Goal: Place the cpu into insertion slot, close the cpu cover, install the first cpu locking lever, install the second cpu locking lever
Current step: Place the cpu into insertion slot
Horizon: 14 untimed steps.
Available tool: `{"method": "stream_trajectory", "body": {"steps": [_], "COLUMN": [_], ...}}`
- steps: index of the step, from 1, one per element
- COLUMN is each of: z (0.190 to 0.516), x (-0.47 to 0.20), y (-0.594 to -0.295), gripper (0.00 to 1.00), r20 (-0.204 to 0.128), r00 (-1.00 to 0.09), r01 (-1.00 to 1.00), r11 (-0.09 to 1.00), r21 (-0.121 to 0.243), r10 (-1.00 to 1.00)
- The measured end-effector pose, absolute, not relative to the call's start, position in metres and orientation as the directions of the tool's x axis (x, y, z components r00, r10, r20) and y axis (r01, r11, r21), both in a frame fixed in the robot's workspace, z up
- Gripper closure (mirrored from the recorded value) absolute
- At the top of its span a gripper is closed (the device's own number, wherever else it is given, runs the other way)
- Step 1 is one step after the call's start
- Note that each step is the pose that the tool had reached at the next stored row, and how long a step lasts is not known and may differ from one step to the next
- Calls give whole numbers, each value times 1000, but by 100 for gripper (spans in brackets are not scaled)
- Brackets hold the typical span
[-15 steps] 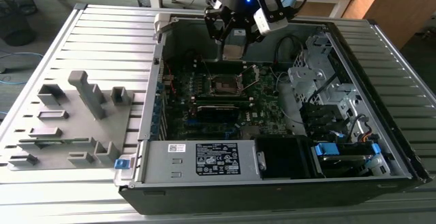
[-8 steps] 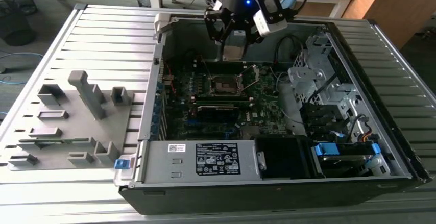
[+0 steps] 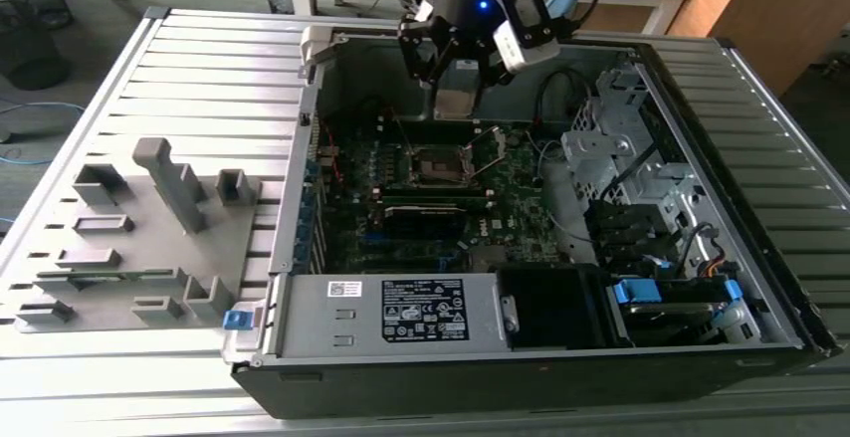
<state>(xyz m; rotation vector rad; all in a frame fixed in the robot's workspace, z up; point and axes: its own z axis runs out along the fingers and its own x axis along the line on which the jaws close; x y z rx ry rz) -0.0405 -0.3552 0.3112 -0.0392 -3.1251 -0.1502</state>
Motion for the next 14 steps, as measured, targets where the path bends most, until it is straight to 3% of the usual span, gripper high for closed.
{"method": "stream_trajectory", "body": {"steps": [14], "z": [310], "x": [-41], "y": [-355], "gripper": [46], "r20": [14], "r00": [-1000], "r01": [26], "r11": [995], "r21": [96], "r10": [24]}}
